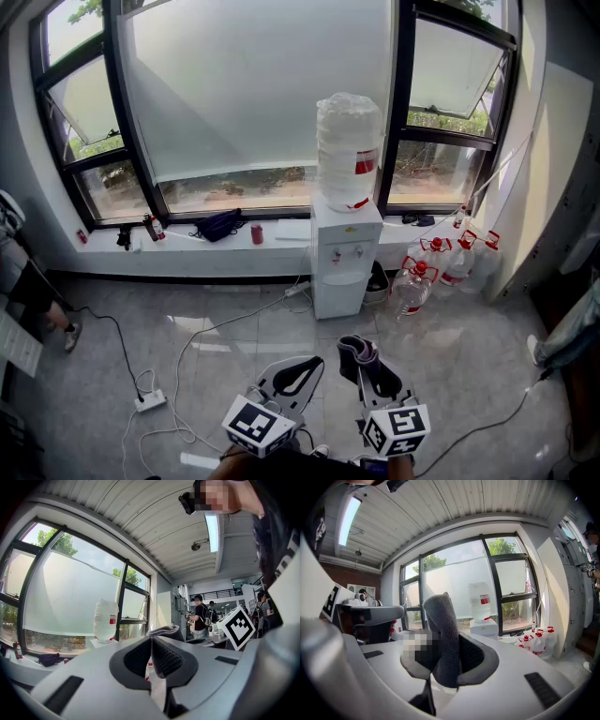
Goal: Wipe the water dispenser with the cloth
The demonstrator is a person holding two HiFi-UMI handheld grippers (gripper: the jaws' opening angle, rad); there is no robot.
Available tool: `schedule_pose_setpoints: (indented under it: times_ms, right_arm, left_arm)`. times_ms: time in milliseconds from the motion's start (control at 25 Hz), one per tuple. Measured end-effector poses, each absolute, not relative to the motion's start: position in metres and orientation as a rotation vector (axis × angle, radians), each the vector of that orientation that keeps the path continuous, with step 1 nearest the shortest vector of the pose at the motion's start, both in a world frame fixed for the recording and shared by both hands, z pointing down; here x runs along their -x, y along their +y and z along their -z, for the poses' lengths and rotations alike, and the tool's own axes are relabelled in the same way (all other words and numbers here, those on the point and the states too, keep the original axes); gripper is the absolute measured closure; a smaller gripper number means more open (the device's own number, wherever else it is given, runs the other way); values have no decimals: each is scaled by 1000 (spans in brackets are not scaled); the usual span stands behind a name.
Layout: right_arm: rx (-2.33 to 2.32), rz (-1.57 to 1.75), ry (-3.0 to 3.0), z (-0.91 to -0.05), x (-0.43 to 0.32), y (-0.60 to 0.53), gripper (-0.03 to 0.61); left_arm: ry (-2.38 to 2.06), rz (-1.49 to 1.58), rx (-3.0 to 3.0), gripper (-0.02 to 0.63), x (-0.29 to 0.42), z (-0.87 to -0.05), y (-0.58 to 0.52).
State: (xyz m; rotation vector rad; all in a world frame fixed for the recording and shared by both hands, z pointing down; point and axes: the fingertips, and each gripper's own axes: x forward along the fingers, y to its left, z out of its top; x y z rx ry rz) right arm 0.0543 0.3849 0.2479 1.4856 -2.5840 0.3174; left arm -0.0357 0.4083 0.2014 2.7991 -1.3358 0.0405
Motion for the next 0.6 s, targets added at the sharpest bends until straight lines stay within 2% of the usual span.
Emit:
schedule_pose_setpoints:
  times_ms: [600]
  right_arm:
    - [-1460, -365, -2614, -259, -51, 383, 474]
  left_arm:
    - [-1363, -145, -2778, 592, 38, -212, 408]
